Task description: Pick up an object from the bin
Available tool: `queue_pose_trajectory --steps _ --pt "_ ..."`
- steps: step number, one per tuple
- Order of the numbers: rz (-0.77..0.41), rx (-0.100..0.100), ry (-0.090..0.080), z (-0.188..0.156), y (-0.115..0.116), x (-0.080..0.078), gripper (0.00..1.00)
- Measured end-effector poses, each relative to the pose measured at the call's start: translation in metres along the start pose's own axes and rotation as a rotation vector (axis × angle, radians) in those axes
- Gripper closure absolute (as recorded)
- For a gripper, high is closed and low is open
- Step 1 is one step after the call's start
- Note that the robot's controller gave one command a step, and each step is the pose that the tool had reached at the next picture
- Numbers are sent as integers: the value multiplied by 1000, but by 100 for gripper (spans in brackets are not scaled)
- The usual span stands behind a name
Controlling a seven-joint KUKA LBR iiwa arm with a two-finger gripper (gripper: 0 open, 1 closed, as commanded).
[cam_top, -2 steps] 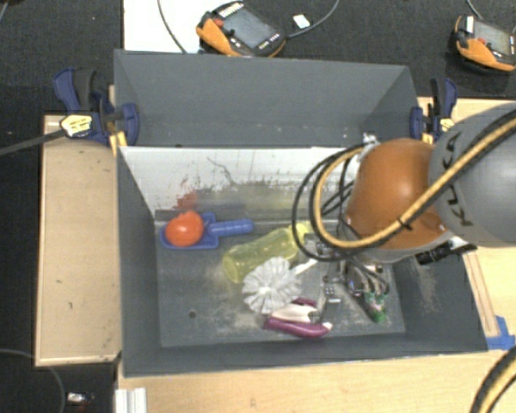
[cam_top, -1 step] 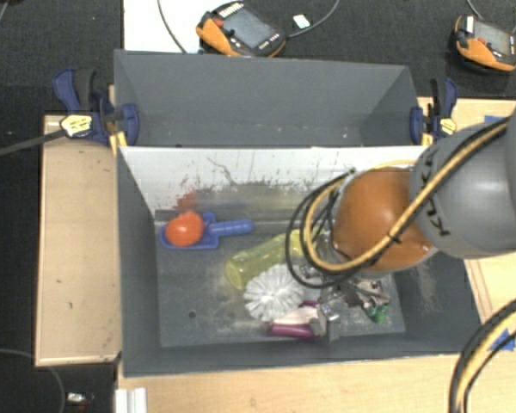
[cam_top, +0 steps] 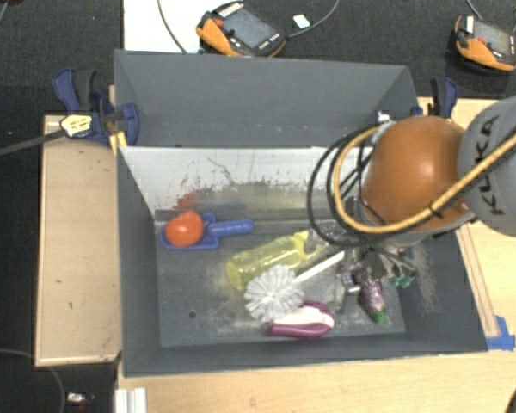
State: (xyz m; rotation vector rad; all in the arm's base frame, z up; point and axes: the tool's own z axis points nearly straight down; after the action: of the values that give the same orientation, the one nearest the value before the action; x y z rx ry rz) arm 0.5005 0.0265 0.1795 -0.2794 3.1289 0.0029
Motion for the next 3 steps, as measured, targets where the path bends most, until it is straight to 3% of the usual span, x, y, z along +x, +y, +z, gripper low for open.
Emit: queue_pose_trajectory --steps 1,2,3 --pt "8 0 -7 -24 -10 -11 0" --pt "-184 1 -17 -97 2 -77 0" --pt "-158 1 12 -8 -43 -29 0"
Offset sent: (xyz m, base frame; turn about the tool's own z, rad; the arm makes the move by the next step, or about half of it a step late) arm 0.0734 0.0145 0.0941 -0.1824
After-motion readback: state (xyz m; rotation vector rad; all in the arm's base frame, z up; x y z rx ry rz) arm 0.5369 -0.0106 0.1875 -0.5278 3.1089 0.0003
